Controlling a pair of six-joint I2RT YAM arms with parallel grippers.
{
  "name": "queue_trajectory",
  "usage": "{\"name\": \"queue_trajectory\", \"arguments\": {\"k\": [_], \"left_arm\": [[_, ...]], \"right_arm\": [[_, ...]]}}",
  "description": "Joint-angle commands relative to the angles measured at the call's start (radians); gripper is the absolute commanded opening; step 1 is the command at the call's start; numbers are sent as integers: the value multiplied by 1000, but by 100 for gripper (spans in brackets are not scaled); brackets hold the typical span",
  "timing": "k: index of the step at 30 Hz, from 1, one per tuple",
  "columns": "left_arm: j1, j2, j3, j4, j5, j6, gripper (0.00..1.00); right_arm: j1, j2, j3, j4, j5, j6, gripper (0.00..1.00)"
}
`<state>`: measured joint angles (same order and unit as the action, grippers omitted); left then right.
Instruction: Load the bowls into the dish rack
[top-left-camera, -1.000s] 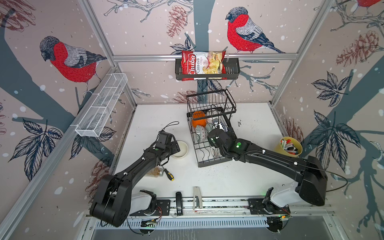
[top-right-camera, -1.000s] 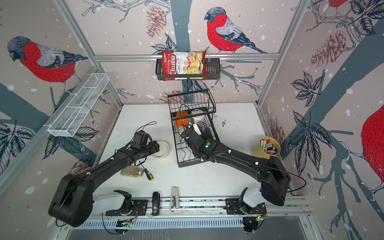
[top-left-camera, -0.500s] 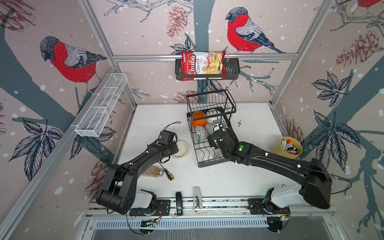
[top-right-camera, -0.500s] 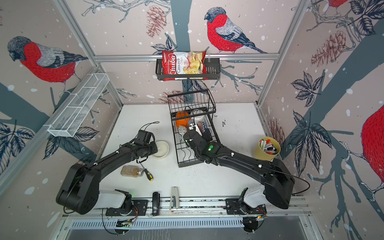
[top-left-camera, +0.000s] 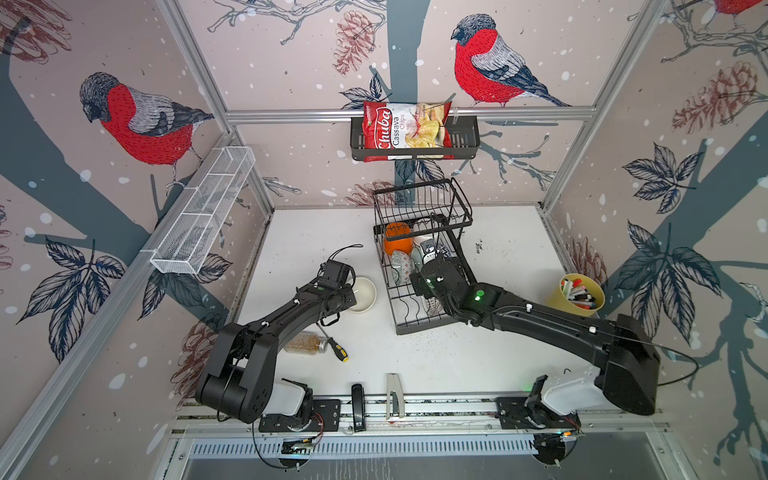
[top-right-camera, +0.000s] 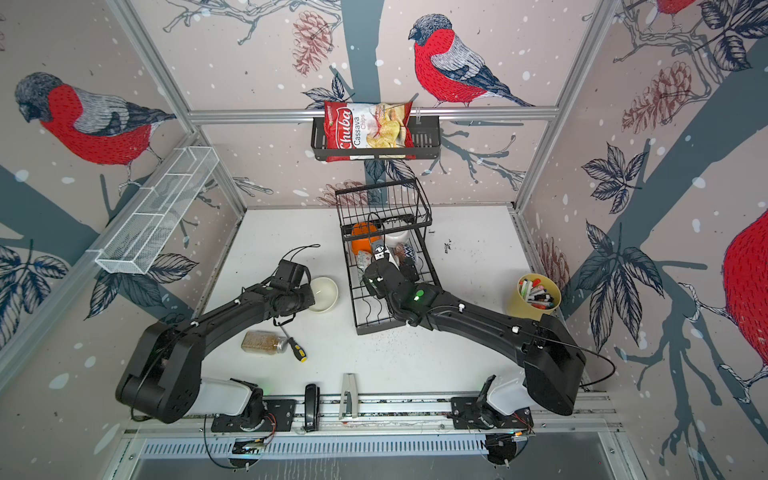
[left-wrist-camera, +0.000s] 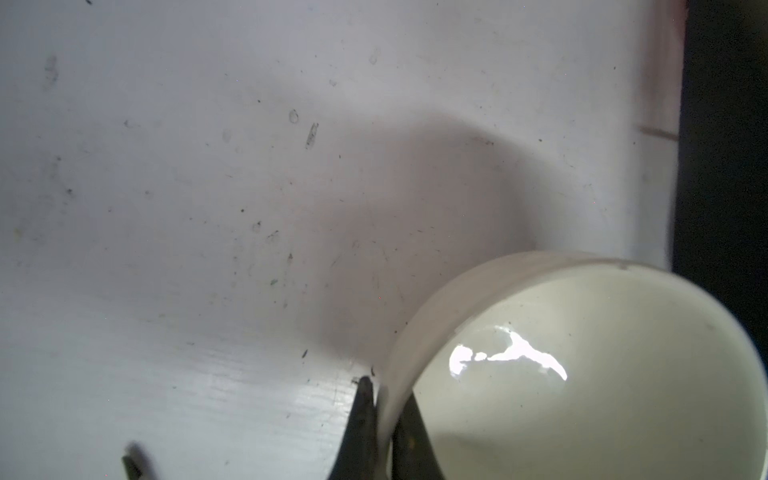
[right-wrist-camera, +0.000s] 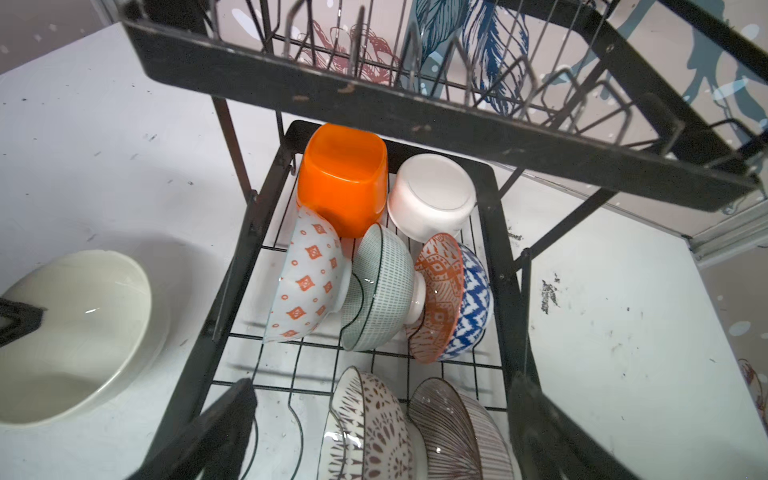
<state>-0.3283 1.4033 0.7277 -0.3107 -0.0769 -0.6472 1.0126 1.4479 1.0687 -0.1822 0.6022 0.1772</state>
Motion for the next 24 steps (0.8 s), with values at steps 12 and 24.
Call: {"name": "queue_trajectory", "arguments": {"k": [12,24], "left_arm": [[-117,-206,17,16,-94,22,0],[-302,-236,83,-35,-218,-43,0]], "right_arm": [[20,62,96,-2,-269,52,85],[50,140,170,-48,-291,103,73]]}}
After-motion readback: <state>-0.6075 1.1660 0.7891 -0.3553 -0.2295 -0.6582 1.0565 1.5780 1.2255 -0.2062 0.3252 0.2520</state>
